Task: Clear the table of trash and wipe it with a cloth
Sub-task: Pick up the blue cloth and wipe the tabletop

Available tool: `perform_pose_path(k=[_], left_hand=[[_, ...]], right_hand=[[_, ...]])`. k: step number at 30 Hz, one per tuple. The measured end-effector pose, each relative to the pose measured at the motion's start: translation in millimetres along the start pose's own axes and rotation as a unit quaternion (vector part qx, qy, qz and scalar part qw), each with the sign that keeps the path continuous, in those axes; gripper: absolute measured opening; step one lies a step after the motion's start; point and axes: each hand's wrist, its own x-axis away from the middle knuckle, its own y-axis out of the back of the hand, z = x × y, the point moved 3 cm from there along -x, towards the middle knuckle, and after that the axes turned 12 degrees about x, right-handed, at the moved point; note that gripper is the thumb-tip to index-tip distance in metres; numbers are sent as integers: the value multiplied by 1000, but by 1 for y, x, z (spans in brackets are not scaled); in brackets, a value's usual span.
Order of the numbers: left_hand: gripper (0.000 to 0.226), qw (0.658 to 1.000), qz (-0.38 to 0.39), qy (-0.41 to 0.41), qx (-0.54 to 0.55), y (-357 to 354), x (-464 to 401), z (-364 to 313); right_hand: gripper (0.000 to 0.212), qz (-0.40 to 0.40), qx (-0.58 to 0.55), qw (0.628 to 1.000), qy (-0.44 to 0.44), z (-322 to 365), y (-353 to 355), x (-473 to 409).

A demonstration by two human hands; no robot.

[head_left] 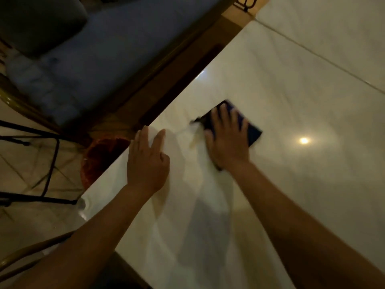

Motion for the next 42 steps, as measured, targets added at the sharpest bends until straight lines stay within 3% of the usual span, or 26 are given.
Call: perform_pose_path(k=[3,5,8,12,14,16,18,21,24,28,33,38,42], left_hand=[[58,999,9,-26,15,-4,-46,-22],[55,999,19,-46,20,-7,-84,-43],[56,997,34,-64,13,-16,-135,-78],[62,999,14,-25,-17,-32,-178,-116],[62,999,-4,8,-30,-40,-189,-126],[61,999,-20,22,-36,-47,-192,-128],[65,999,-36,17,-36,-50,-192,-127],[68,999,-38,10,-28,-53,-194,-128],[69,999,-44,18,-23,-53,-193,-129],[61,999,-26,16,-12,-55,-197,-130],[58,993,-44,-1,108,-20,-137,-80],[47,955,-184,114,203,36,9,28],[49,938,-184,198,217,48,87,91]], right_hand=[[61,6,3,984,180,20,2,33],[59,9,1,977,212,-7,5,1],[61,-23,24,994,100,-69,3,-104],[60,-9,10,997,-72,-124,8,-217],[61,-22,2,999,-45,-108,7,-230],[60,-36,-1,998,57,-101,6,-229],[61,-39,5,994,105,-127,10,-253],[58,-16,23,999,-20,-186,12,-318],[60,7,25,995,-101,-193,6,-344],[61,4,17,999,-43,-140,7,-299],[61,7,9,999,34,-50,10,-179],[60,5,-8,993,119,58,7,-55],[58,-1,-20,983,181,144,5,30]])
